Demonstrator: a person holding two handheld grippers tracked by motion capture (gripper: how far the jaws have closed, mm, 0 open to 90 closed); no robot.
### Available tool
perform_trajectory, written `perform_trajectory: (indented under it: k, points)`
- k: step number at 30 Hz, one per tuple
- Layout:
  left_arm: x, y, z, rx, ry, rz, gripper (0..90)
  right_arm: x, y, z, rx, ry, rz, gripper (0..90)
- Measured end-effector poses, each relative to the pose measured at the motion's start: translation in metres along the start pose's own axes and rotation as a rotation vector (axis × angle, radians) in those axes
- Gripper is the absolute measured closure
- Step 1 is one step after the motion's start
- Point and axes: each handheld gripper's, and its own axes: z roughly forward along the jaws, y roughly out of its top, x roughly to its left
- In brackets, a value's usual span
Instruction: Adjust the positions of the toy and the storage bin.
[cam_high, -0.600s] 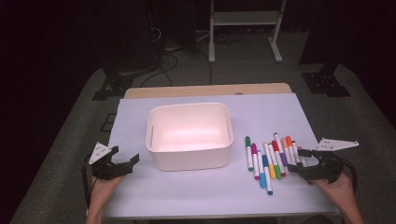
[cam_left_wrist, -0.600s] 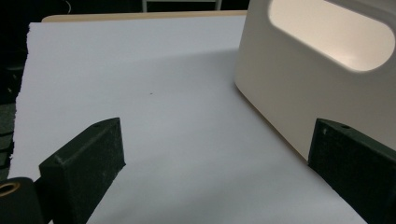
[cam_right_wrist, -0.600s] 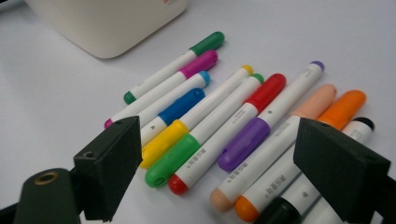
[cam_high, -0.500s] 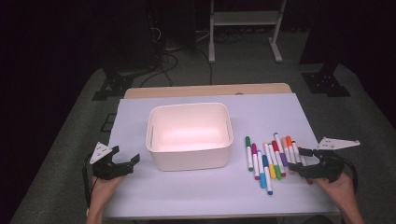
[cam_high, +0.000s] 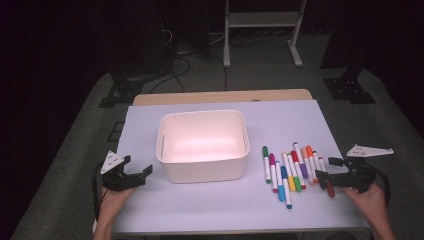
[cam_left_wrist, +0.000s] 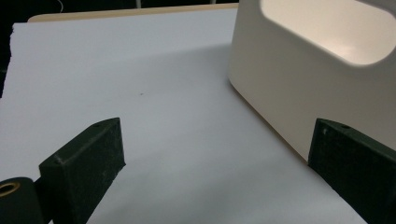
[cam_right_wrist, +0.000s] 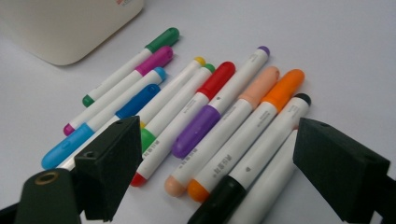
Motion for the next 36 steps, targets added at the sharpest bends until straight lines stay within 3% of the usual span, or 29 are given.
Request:
perform_trajectory:
  k: [4,9,13,21,28,36]
  points:
    - [0.0,0.001,0.0,-0.005,-0.001,0.001,2.4,-0.008,0.0,0.002,0.011,-0.021,0.032,14.4]
    - [0.0,0.0,0.0,-0.001,0.003,0.007,2.4,-0.011,0.001,0.004,0.029,-0.045,0.038,16.1]
    - [0.002,-0.002,-0.004,-0.005,0.011,0.0,2.4,-0.013,0.002,0.005,0.049,-0.078,0.041,21.9]
    - [0.003,-0.004,-0.008,-0.005,0.028,-0.011,2.4,-0.019,0.003,0.013,0.114,-0.131,0.057,44.7]
    - [0.005,-0.006,-0.009,-0.008,0.028,-0.016,2.4,-0.021,0.001,0.011,0.143,-0.169,0.07,58.2]
    - [0.004,-0.005,-0.006,-0.003,0.025,-0.011,2.4,-0.018,-0.001,0.017,0.197,-0.183,0.063,62.3]
